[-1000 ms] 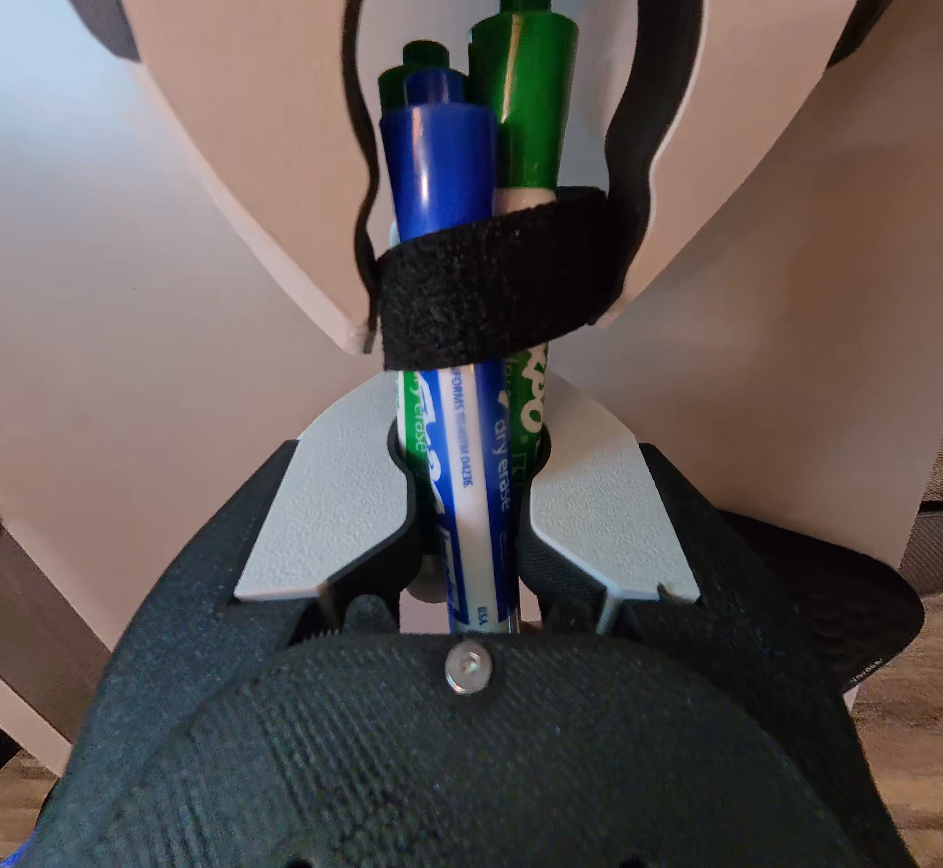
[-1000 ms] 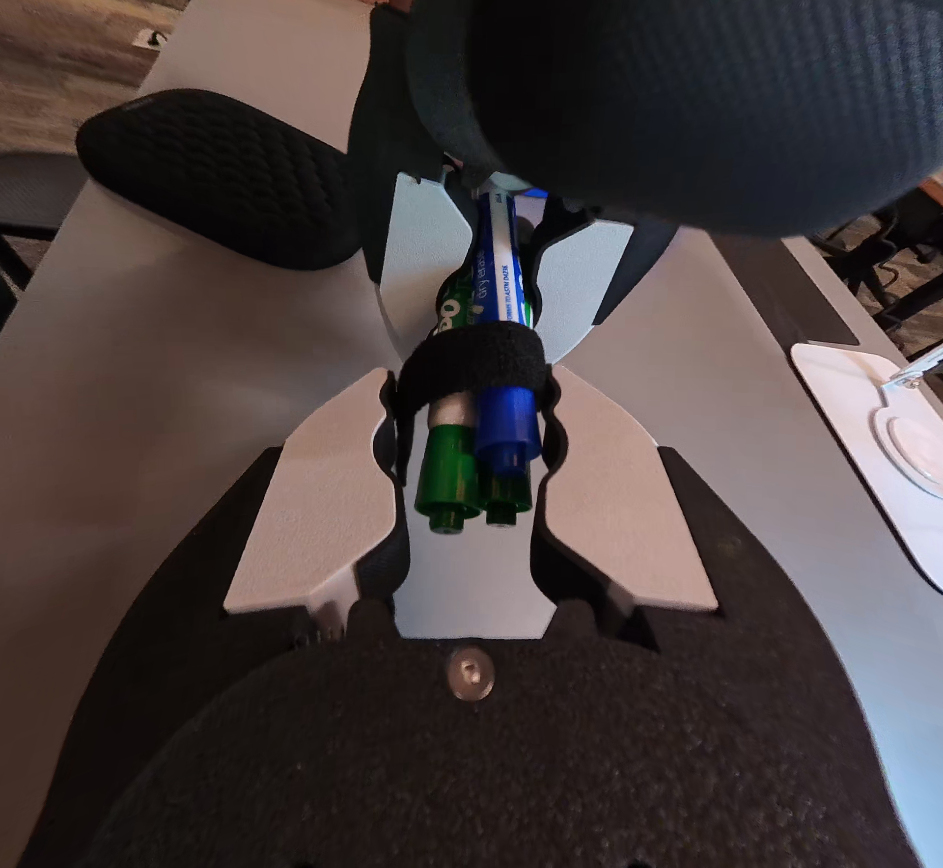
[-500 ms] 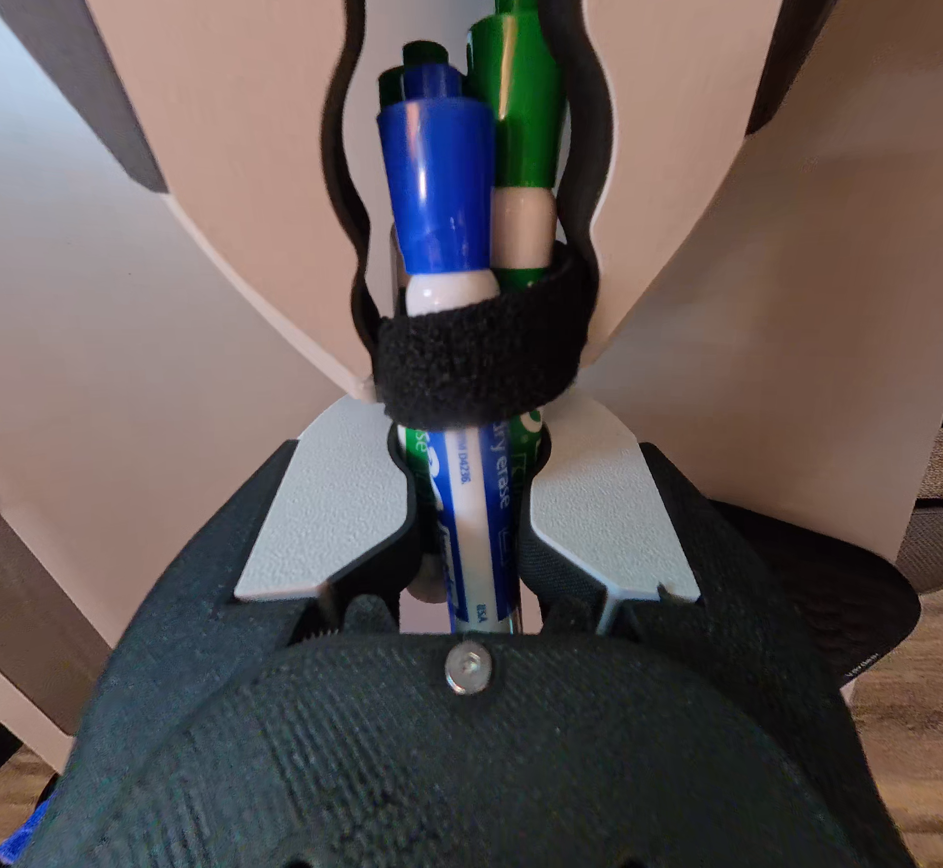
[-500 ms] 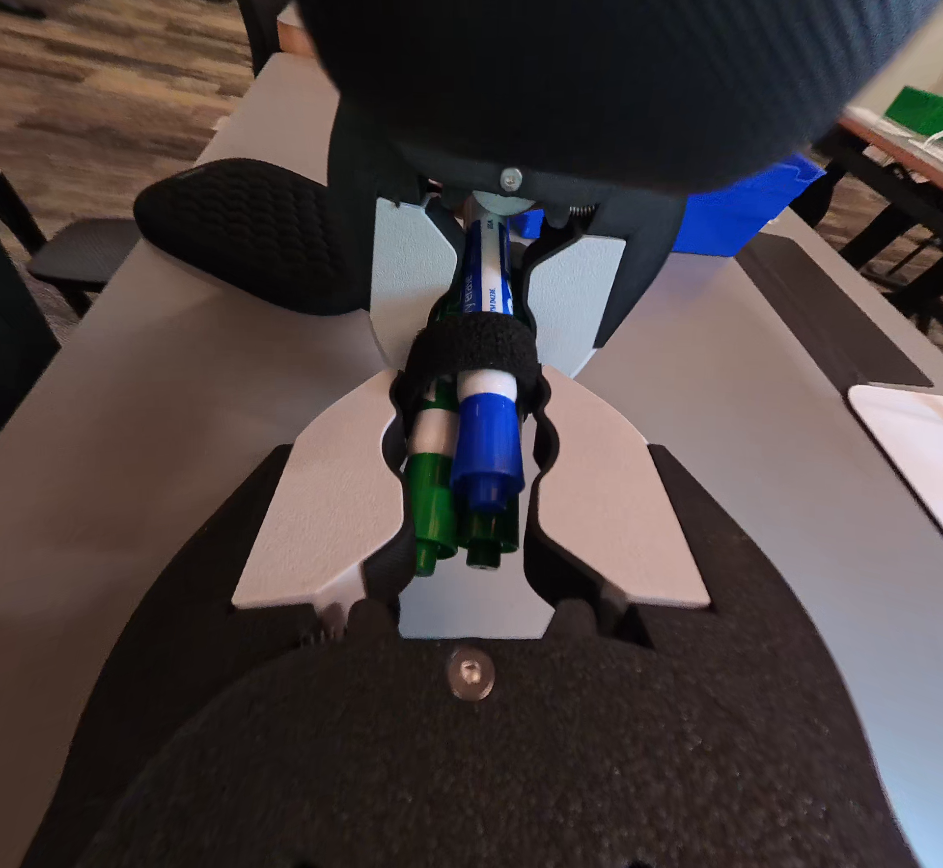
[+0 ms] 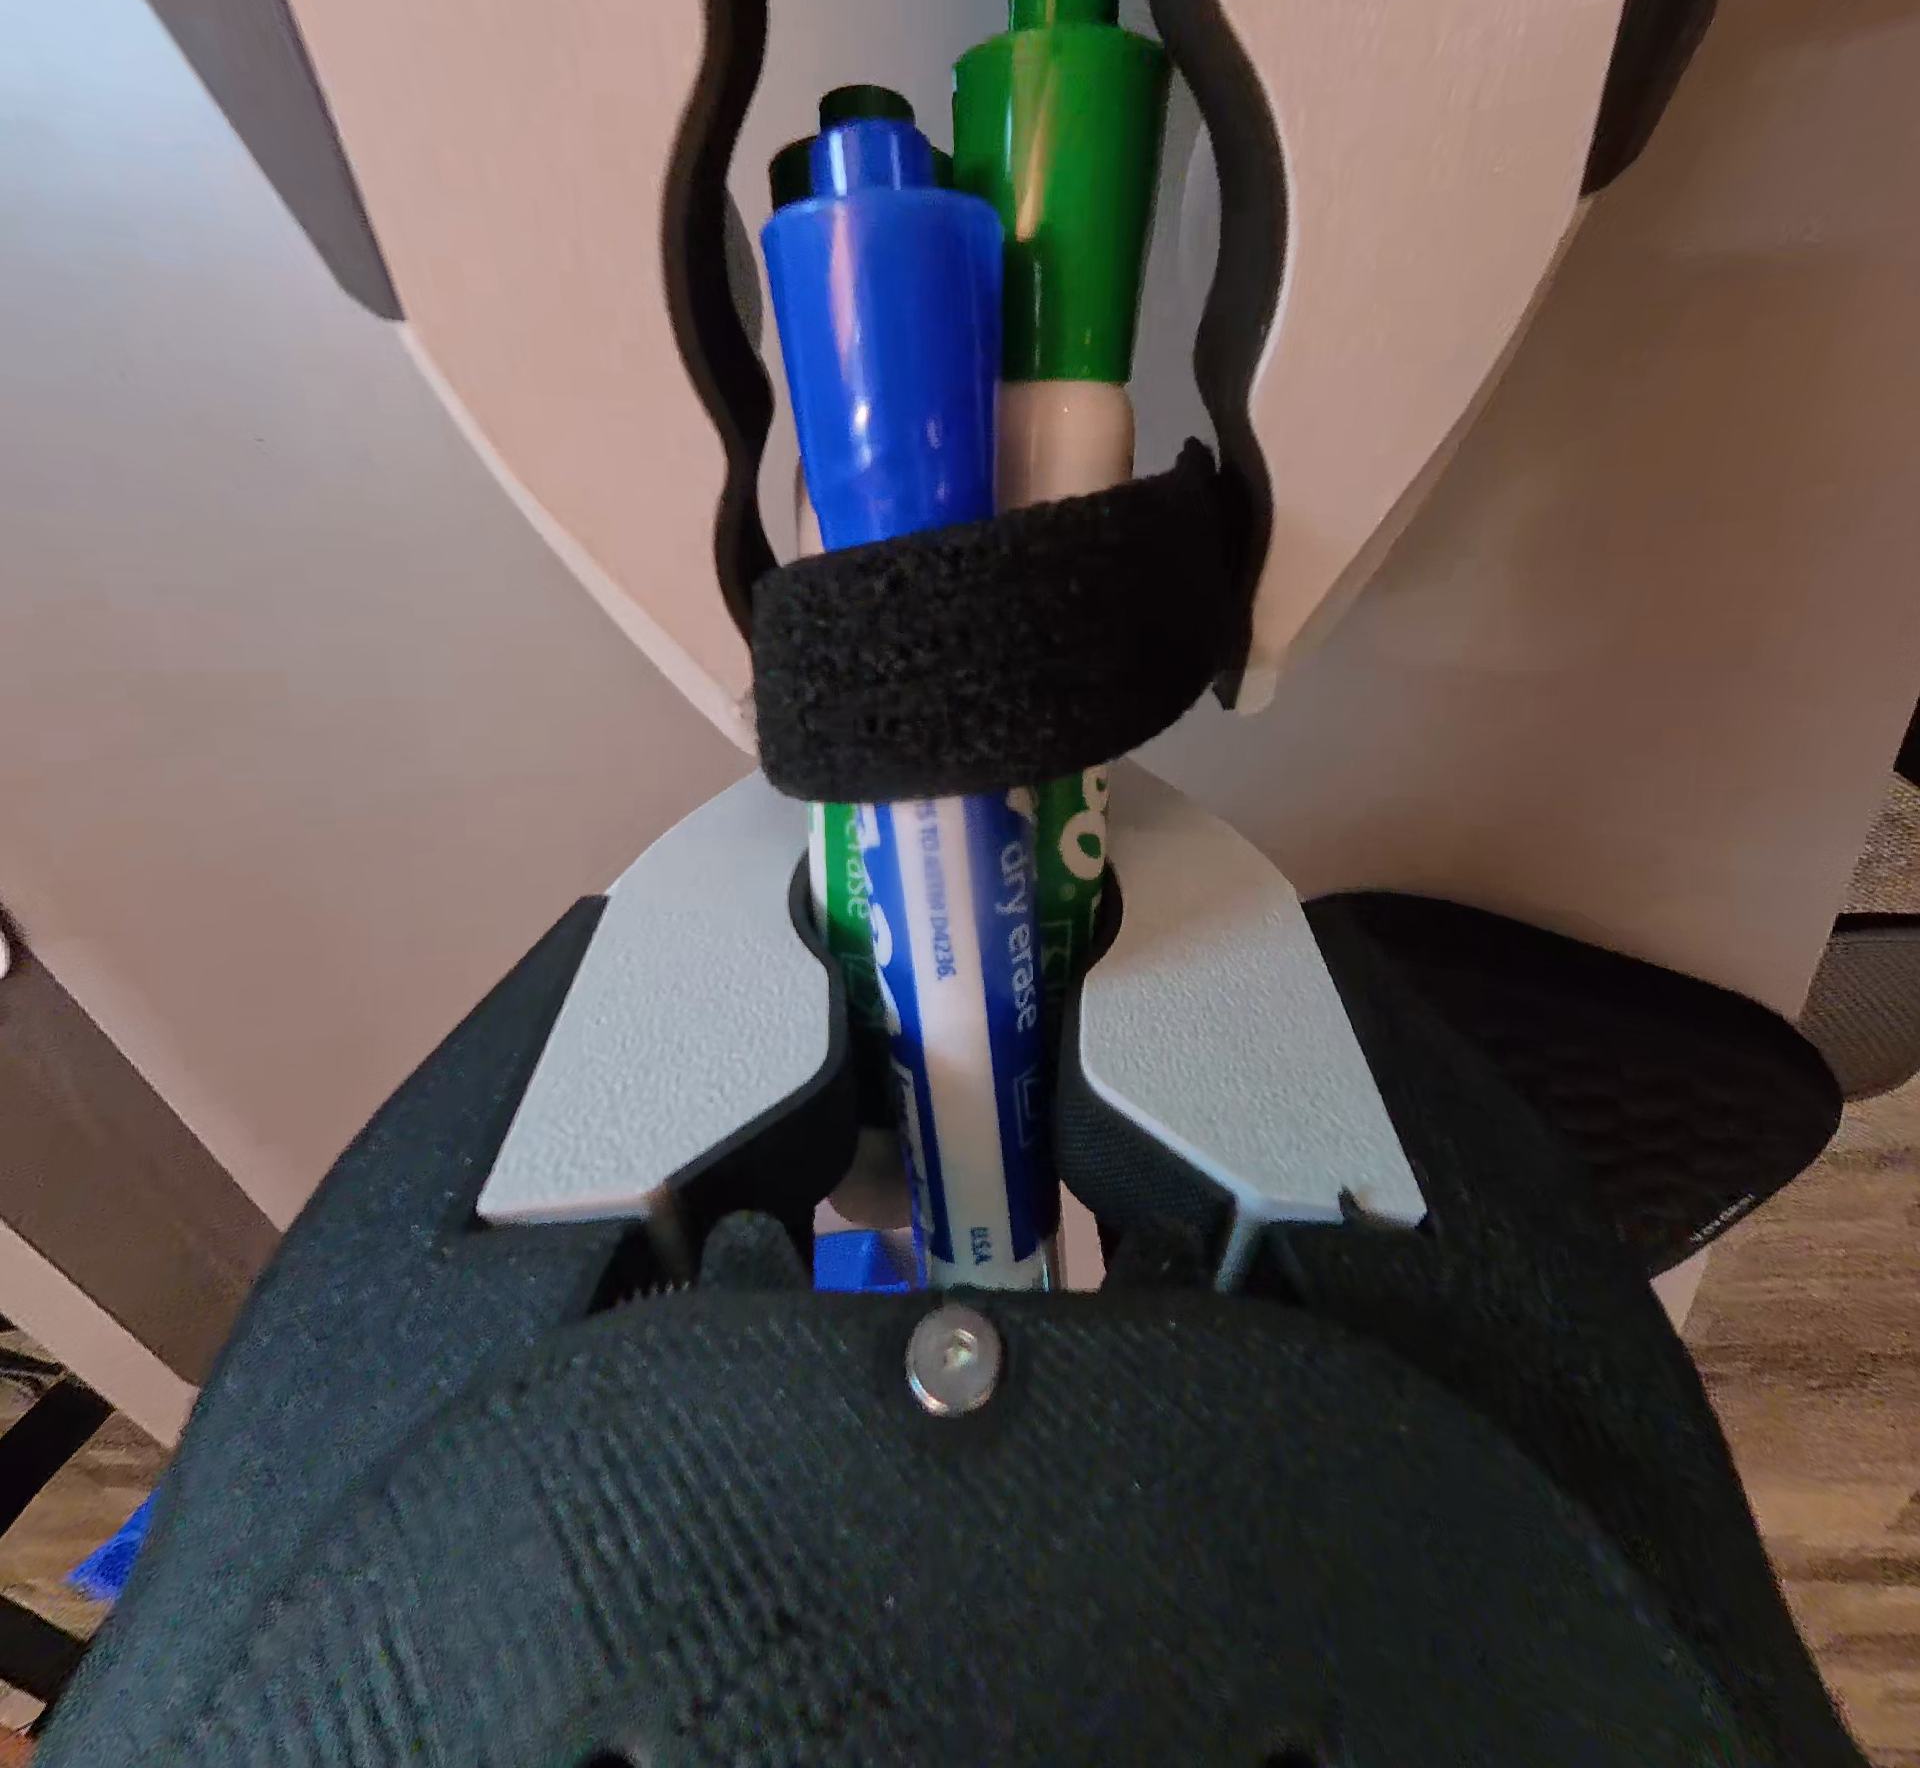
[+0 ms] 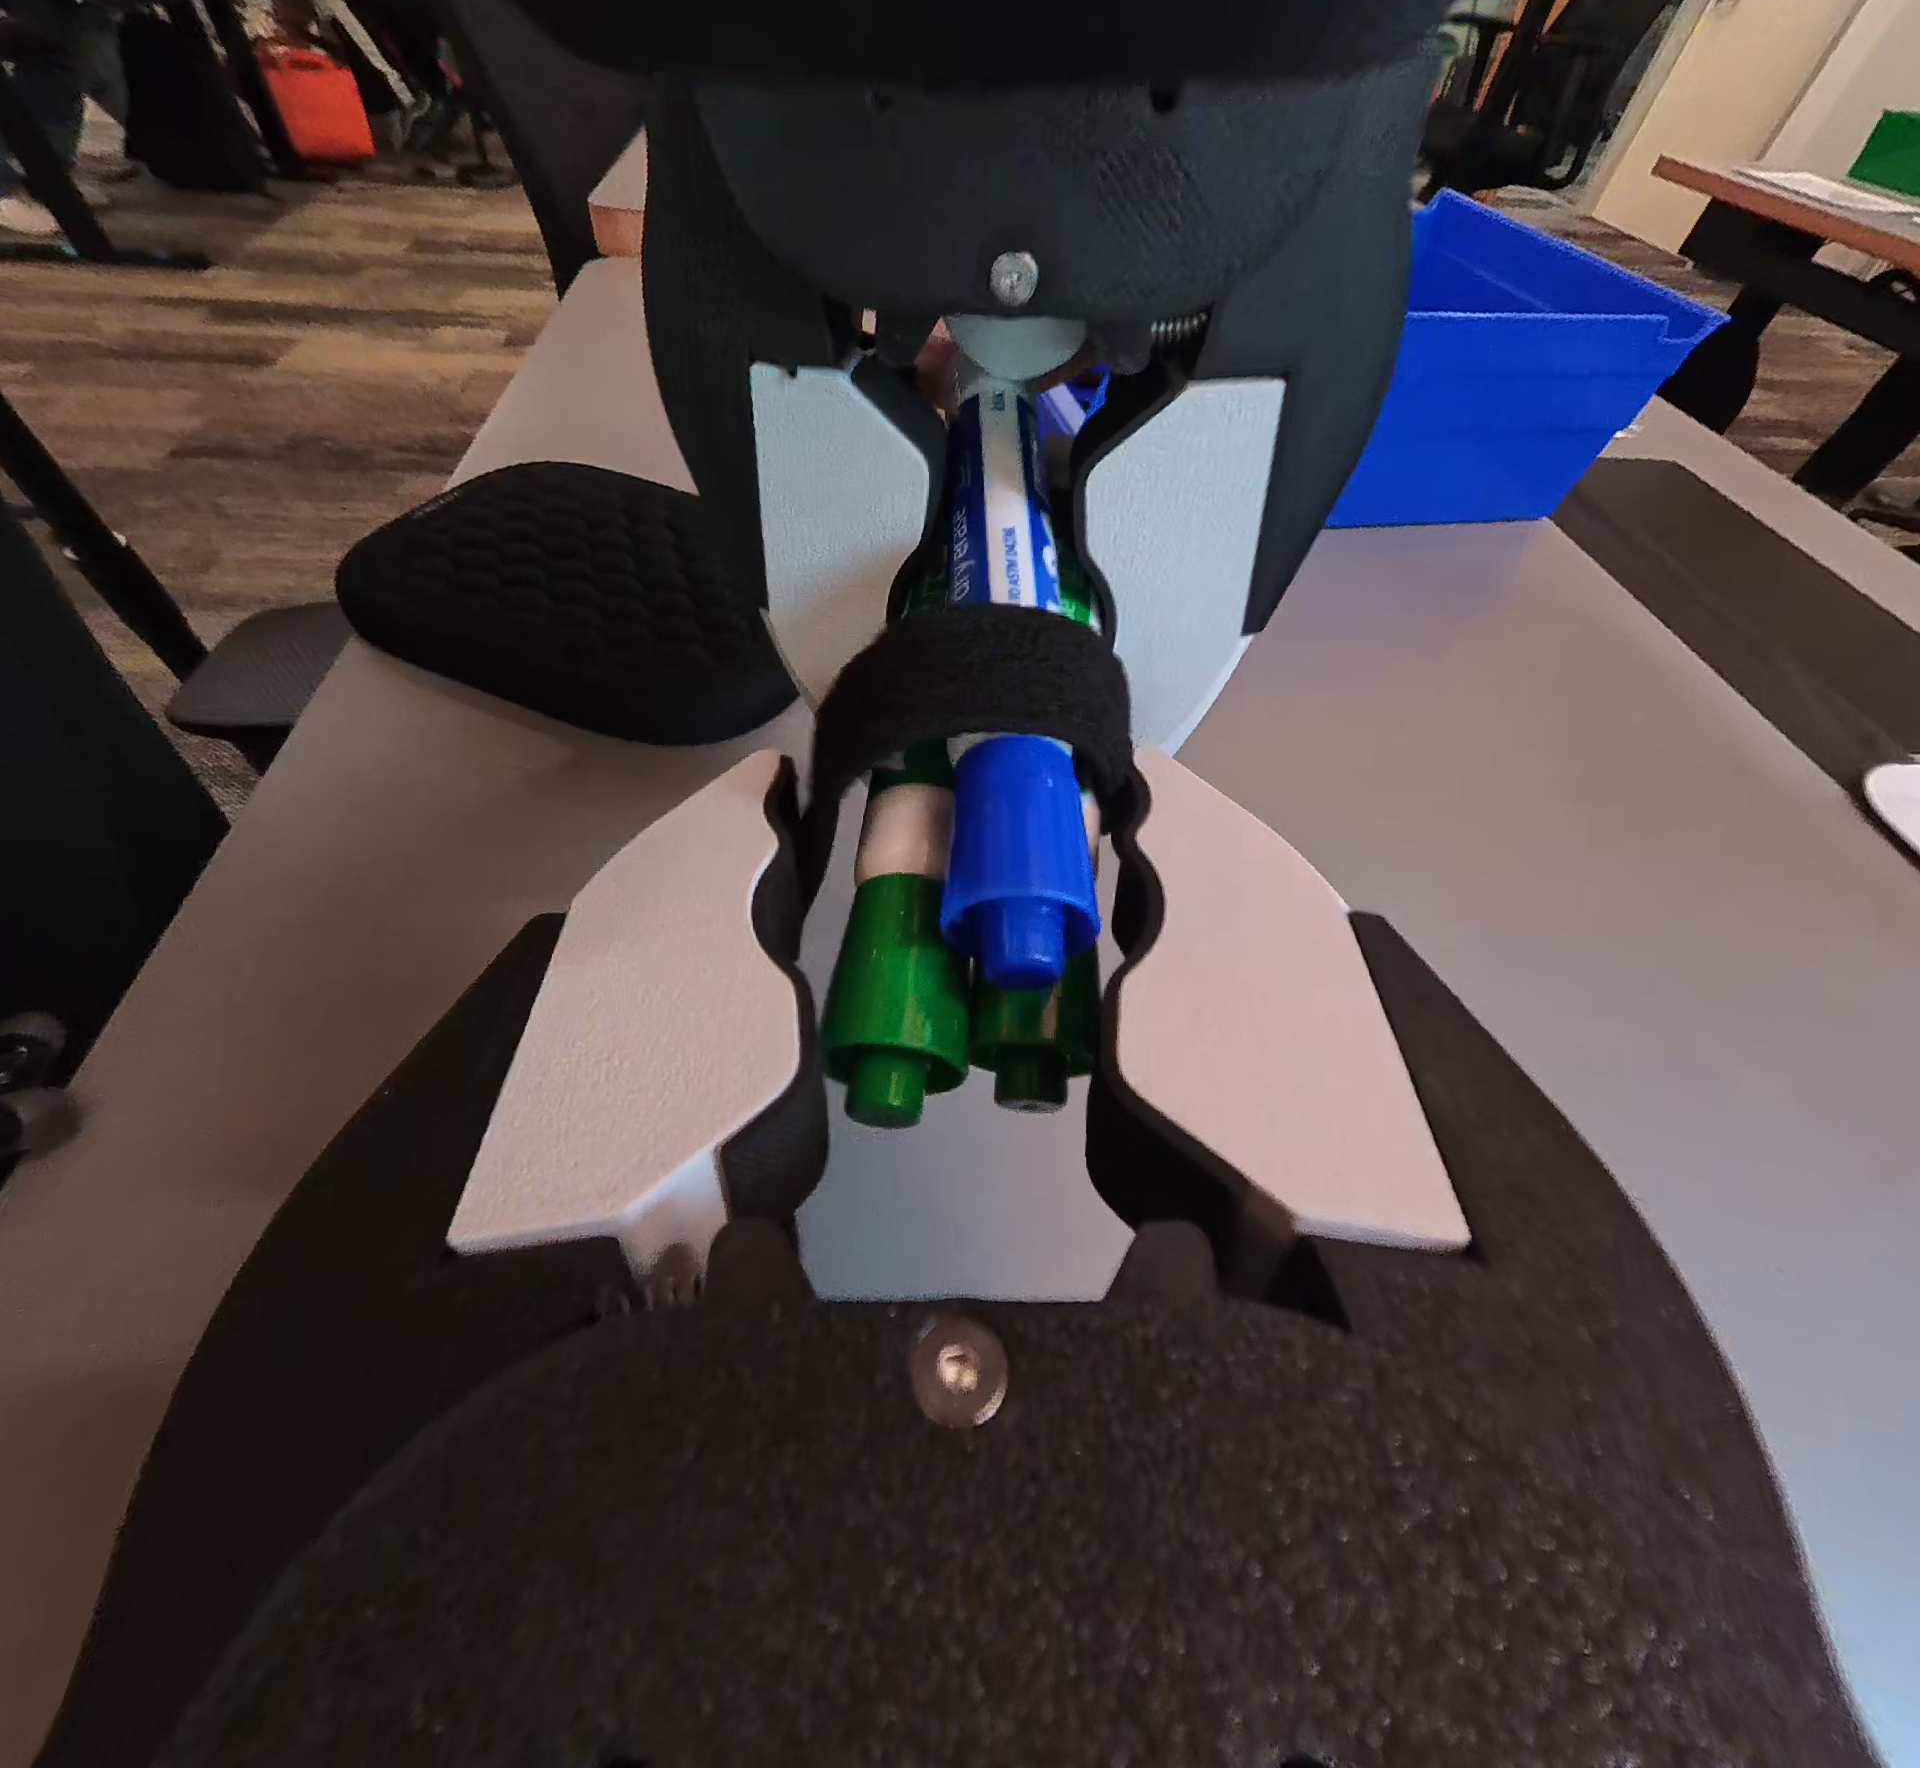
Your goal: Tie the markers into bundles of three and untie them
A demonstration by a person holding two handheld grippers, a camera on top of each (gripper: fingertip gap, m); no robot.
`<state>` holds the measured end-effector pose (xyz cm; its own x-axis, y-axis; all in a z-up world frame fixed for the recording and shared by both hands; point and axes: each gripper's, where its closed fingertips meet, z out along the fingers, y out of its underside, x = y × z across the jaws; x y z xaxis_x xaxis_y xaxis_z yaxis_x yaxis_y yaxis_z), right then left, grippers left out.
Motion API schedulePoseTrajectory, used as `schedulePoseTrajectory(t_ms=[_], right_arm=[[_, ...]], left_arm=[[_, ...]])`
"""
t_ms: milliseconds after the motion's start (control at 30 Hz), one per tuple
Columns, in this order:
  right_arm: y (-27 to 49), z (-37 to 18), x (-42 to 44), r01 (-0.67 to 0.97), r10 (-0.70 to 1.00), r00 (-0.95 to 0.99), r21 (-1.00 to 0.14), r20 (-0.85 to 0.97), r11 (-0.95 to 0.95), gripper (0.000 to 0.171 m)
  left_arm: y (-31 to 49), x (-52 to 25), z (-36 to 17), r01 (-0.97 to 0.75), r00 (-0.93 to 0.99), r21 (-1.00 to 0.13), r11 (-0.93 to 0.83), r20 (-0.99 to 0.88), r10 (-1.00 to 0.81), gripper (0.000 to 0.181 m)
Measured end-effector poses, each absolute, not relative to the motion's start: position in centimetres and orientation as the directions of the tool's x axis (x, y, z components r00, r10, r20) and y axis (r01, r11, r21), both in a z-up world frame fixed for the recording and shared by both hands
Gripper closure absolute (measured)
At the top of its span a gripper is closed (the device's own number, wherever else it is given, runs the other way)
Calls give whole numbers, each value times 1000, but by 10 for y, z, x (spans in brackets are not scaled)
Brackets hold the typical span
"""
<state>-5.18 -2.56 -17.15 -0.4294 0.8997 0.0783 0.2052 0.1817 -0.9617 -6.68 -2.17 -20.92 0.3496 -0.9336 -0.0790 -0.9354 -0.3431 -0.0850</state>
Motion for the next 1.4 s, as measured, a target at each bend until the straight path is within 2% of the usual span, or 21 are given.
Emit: schedulePoseTrajectory(t_ms=[267, 567, 800, 1033, 1100, 1267, 1400], right_arm=[[-22, -153, -56, 128, 917, -400, -991, -11, 44, 115], [-9, -119, -40, 6, 930, -362, -997, 65, 72, 122], [-5, -115, -37, 5, 933, -352, -996, 81, 88, 127], [-4, -119, -38, 7, 935, -353, -999, 36, 41, 129], [-3, -121, -40, 12, 939, -344, -999, 26, 32, 124], [-5, -124, -43, 4, 941, -335, -999, 35, 39, 127], [-5, -129, -43, 12, 945, -326, -1000, 23, 28, 128]], left_arm=[[-19, -72, -188, -936, 350, -63, -345, -77, -934, 138], [-8, -53, -159, -933, 345, -150, -328, -104, -933, 138], [-6, -48, -152, -929, 347, -176, -326, -102, -932, 138], [-5, -52, -153, -934, 340, -148, -324, -100, -935, 138], [-5, -53, -153, -936, 337, -142, -321, -102, -936, 138], [-5, -62, -151, -956, 293, -19, -293, -109, -950, 138], [-6, -64, -152, -959, 280, 27, -284, -95, -955, 138]])
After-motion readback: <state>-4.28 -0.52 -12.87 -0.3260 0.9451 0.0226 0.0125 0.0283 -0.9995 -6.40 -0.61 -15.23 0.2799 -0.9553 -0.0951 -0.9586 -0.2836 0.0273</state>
